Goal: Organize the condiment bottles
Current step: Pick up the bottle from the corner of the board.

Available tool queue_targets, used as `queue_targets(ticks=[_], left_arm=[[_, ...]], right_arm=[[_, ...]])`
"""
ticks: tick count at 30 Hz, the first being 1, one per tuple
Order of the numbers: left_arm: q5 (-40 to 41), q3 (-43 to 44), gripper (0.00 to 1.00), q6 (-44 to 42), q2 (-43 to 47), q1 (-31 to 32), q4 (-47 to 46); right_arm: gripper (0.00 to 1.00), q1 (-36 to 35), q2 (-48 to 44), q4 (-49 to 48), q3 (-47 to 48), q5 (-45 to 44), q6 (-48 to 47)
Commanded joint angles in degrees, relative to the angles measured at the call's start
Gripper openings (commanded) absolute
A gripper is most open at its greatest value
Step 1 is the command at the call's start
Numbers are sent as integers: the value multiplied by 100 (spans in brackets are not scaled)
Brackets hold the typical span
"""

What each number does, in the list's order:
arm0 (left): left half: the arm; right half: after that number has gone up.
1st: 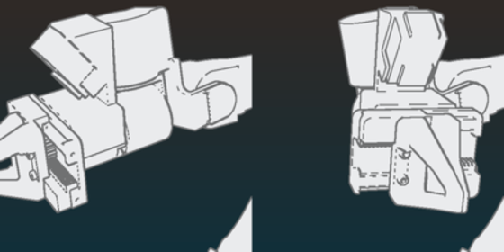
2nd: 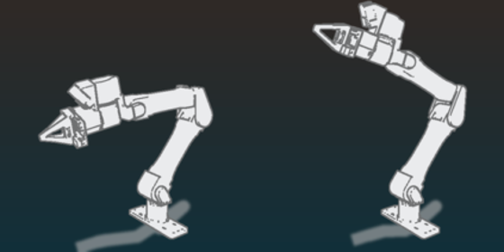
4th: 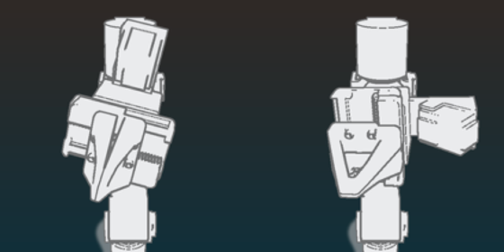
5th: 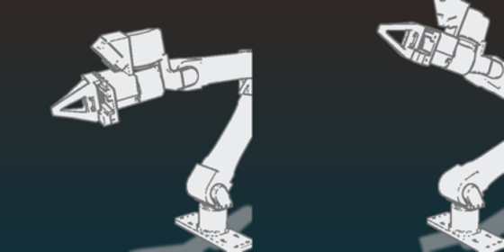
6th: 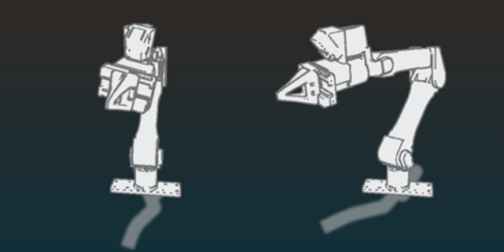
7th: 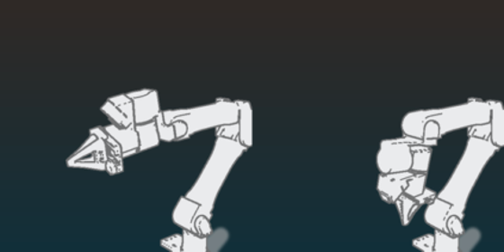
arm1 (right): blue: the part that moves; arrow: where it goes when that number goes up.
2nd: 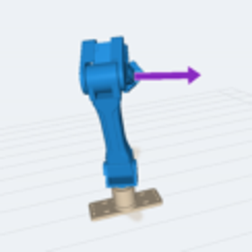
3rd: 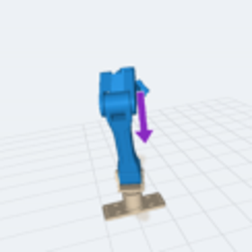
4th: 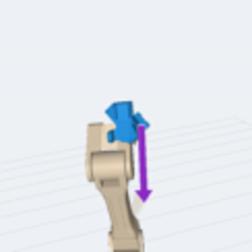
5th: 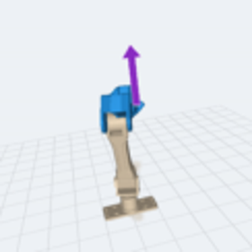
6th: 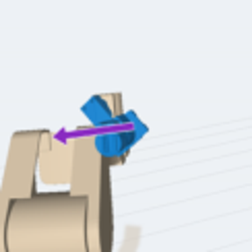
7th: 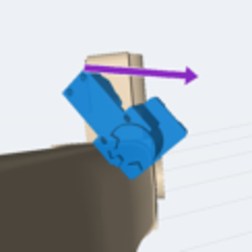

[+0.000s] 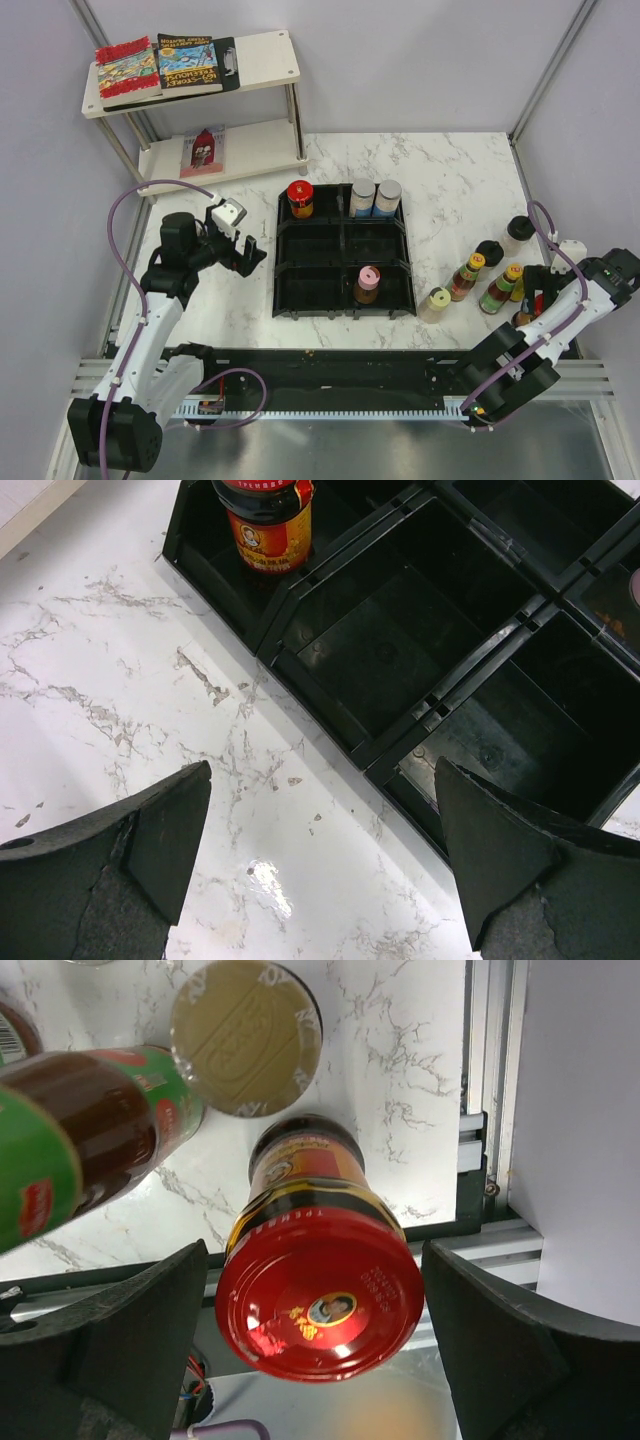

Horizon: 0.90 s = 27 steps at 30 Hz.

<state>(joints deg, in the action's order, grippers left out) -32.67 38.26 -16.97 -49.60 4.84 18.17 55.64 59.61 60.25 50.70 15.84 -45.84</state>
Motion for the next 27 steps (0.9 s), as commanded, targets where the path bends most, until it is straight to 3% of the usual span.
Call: queue_targets(ticks=[1,6,9,19,27], left_arm=[[-64,-12,100,-96,-5,-45,2],[-56,-12,100,-105,-23,-36,11],[-64,-12,99,-105,-23,-45,11],[-56,-12,99,-113,-23,-45,2],[-64,-20,100,-104,12,-45,2]], right_arm=[[91,26,112,-355,-139,69,-38],[80,44,112,-426,-236,16,-82],[68,61,112,-426,-218,-36,-83],[0,202,-179,47,326,-177,-416],[0,457,41,610,1231,156,-618]])
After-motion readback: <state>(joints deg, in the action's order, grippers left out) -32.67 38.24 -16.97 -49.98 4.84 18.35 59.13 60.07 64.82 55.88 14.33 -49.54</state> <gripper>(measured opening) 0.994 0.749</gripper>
